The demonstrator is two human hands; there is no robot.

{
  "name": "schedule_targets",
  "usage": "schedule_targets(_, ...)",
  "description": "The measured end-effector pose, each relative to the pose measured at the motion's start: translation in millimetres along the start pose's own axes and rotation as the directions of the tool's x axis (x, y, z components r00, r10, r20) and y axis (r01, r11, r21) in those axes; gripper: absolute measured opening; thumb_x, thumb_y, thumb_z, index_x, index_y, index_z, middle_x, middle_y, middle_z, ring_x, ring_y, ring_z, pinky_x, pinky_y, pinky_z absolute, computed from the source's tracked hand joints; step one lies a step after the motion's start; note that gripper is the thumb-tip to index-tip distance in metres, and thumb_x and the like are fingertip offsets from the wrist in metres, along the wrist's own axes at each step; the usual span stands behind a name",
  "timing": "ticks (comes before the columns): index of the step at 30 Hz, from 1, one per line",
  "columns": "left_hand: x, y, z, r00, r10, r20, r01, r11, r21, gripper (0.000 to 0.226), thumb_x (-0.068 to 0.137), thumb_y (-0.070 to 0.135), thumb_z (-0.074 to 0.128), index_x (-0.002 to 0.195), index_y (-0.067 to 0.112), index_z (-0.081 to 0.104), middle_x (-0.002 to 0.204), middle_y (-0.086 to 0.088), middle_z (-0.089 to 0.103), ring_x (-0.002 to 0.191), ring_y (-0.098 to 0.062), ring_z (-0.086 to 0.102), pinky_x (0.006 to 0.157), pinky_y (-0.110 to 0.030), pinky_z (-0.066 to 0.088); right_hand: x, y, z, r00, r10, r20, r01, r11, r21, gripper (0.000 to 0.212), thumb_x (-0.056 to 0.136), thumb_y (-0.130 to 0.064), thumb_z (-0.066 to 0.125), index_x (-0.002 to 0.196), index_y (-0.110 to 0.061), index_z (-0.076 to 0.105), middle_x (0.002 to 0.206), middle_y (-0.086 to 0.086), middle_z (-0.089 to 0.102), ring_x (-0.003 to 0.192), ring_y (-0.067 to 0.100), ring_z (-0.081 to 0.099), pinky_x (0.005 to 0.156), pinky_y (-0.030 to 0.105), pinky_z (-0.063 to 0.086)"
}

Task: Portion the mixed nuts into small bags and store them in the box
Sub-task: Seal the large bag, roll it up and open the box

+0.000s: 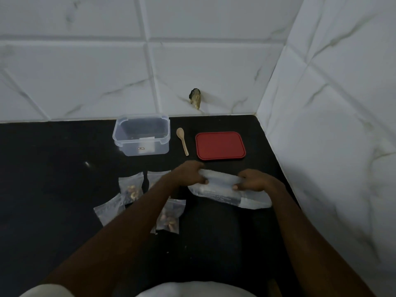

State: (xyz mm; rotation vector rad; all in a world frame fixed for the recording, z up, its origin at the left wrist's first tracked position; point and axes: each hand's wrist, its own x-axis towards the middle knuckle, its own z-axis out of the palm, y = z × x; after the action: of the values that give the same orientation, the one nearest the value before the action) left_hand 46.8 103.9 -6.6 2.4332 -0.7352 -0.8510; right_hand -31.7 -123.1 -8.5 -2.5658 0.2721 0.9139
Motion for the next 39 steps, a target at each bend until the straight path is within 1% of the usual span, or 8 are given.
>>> schedule_targets(3, -9.5, -9.6, -18.1, 0.997, 0.008, -0.077, -0.03, 0.957, -0.289, 0.046, 0.081, 0.027, 0.075, 0.121, 0.009, 0.061, 0.113, -0.007, 0.062, 0.105, -0.022, 0.061, 0.09, -0.036, 0.051, -7.3, -6.6, -14.6, 0.995, -0.095, -0.023, 0.098, 0.987, 0.13, 0.027, 0.091, -0.043, 0.066, 0.082, -0.019, 0.057, 0.087, -0.002, 0.056, 0.082, 0.016, 0.053, 0.066, 0.027, 0.039)
schedule_targets(8, -28.8, -34.8, -37.3, 0.961, -0.154, -0.232, -0.066, 0.682, -0.728, 0.058, 0.075, 0.022, 0.082, 0.125, 0.018, 0.053, 0.116, -0.004, 0.06, 0.104, -0.022, 0.061, 0.08, -0.038, 0.058, -7.2, -41.0, -26.1, 0.962, -0.183, -0.202, 0.243, 0.911, 0.332, 0.034, 0.084, -0.041, 0.074, 0.076, -0.019, 0.05, 0.079, -0.002, 0.05, 0.074, 0.013, 0.047, 0.063, 0.029, 0.033)
schedule_targets(10, -35.7, -47.4, -42.1, 0.944, -0.206, -0.257, -0.079, 0.616, -0.784, 0.059, 0.074, 0.02, 0.082, 0.125, 0.02, 0.052, 0.118, -0.003, 0.059, 0.107, -0.022, 0.06, 0.084, -0.044, 0.058, -3.8, -60.2, -24.5, 0.946, -0.207, -0.248, 0.278, 0.912, 0.302, 0.032, 0.081, -0.042, 0.076, 0.093, -0.019, 0.058, 0.095, -0.002, 0.059, 0.087, 0.015, 0.055, 0.071, 0.03, 0.042)
schedule_targets(13, -48.9, -74.2, -55.5, 0.929, -0.252, -0.272, -0.087, 0.566, -0.82, 0.064, 0.072, 0.018, 0.084, 0.128, 0.019, 0.053, 0.123, -0.007, 0.059, 0.109, -0.027, 0.061, 0.085, -0.052, 0.057, -5.1, -94.4, -16.5, 0.941, -0.232, -0.246, 0.288, 0.931, 0.225, 0.086, 0.074, -0.048, 0.081, 0.144, -0.022, 0.038, 0.141, -0.001, 0.048, 0.124, 0.019, 0.05, 0.099, 0.034, 0.044)
schedule_targets(18, -74.4, -117.1, -77.9, 0.908, -0.327, -0.263, -0.118, 0.402, -0.908, 0.064, 0.07, 0.003, 0.083, 0.126, 0.013, 0.055, 0.122, -0.014, 0.062, 0.108, -0.035, 0.063, 0.078, -0.056, 0.058, 2.6, -151.6, 8.8, 0.904, -0.335, -0.265, 0.348, 0.937, 0.004, 0.112, 0.065, -0.048, 0.087, 0.152, -0.029, 0.017, 0.15, 0.003, 0.041, 0.132, 0.026, 0.045, 0.106, 0.048, 0.04)
schedule_targets(29, -81.4, -147.2, -144.3, 0.716, -0.369, -0.592, -0.314, 0.587, -0.746, 0.054, 0.082, 0.015, 0.078, 0.126, 0.007, 0.047, 0.123, -0.012, 0.058, 0.106, -0.027, 0.064, 0.072, -0.042, 0.061, 44.9, -223.6, -53.1, 0.812, -0.343, -0.473, 0.432, 0.897, 0.091, 0.023, 0.097, -0.025, 0.059, 0.116, -0.027, 0.046, 0.117, -0.002, 0.058, 0.107, 0.019, 0.057, 0.1, 0.047, 0.044)
schedule_targets(33, -64.1, -148.1, -164.5, 0.661, -0.407, -0.63, -0.279, 0.647, -0.71, 0.051, 0.09, 0.009, 0.067, 0.133, 0.011, 0.041, 0.121, -0.012, 0.058, 0.106, -0.025, 0.062, 0.085, -0.043, 0.058, 73.9, -244.1, -85.0, 0.792, -0.349, -0.5, 0.396, 0.918, -0.013, 0.017, 0.096, -0.018, 0.06, 0.101, -0.027, 0.046, 0.083, -0.015, 0.055, 0.089, 0.013, 0.054, 0.102, 0.05, 0.037)
schedule_targets(39, -45.5, -161.9, -176.3, 0.613, -0.422, -0.668, -0.126, 0.783, -0.609, 0.054, 0.085, 0.007, 0.071, 0.131, 0.012, 0.043, 0.114, -0.011, 0.064, 0.101, -0.025, 0.065, 0.089, -0.039, 0.055, 113.6, -267.5, -102.1, 0.829, -0.345, -0.44, 0.327, 0.937, -0.12, 0.017, 0.092, -0.02, 0.064, 0.094, -0.027, 0.049, 0.082, -0.01, 0.058, 0.093, 0.02, 0.058, 0.099, 0.044, 0.037)
